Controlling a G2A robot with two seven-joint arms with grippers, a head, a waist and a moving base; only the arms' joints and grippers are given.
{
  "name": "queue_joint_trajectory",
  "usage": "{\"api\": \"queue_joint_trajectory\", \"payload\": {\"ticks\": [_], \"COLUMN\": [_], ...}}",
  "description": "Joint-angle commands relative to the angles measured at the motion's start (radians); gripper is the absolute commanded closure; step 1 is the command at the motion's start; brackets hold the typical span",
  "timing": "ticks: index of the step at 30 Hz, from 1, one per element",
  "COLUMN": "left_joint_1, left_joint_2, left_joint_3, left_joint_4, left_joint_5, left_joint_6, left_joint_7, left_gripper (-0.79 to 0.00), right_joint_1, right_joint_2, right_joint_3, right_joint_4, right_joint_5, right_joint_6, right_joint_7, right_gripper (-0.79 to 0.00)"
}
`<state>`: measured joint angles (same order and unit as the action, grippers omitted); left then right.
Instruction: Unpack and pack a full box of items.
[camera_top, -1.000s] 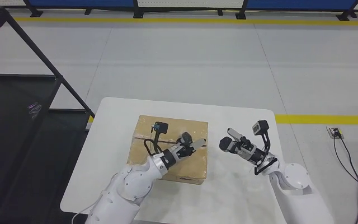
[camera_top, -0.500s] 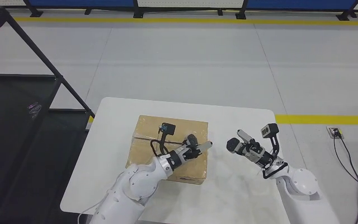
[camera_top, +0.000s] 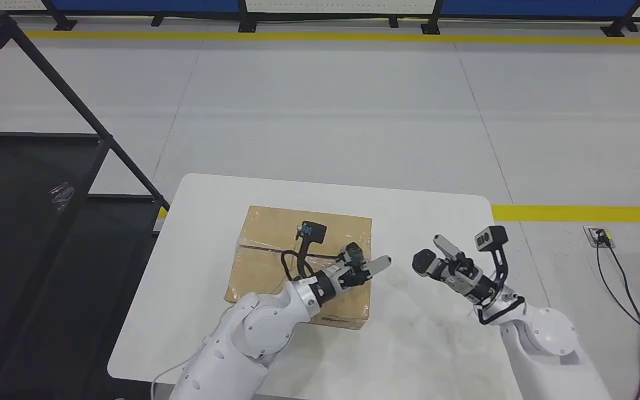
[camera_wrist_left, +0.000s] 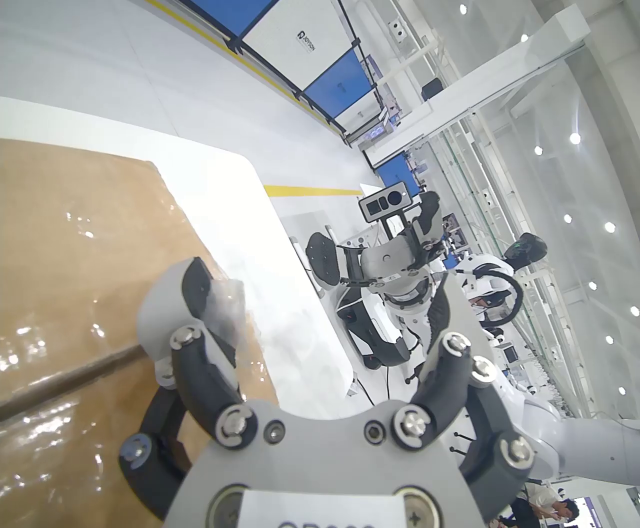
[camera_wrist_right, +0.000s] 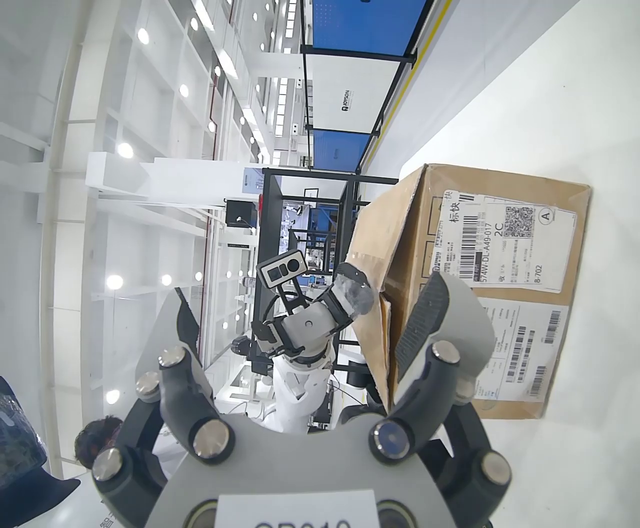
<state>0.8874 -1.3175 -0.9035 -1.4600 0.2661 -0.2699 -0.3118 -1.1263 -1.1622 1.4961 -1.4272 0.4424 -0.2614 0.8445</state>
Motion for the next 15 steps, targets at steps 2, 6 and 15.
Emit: {"api": "queue_joint_trajectory", "payload": {"ticks": [2,6,15], "left_joint_1": [-0.001,0.006,0.052], "left_joint_2": [-0.004,-0.007,0.0], "left_joint_3": [0.002,-0.005,-0.053], "left_joint_4": [0.002,-0.015,-0.108], "left_joint_5": [-0.004,-0.009,-0.026], "left_joint_6": [-0.009,-0.03,-0.062], "left_joint_7": [0.006,0.008,-0.018], "left_gripper": [-0.785,-0.785,-0.785], "right_joint_1": [-0.001,-0.001,0.002], "right_joint_2": [0.001,0.003,0.006], "right_joint_3": [0.0,-0.001,-0.001], "right_joint_4": [-0.001,-0.002,-0.003], "right_joint_5": [0.001,0.01,0.021], "right_joint_6": [0.0,-0.003,-0.009], "right_joint_7": [0.0,0.004,0.01], "right_gripper": [-0.785,-0.785,-0.785]}}
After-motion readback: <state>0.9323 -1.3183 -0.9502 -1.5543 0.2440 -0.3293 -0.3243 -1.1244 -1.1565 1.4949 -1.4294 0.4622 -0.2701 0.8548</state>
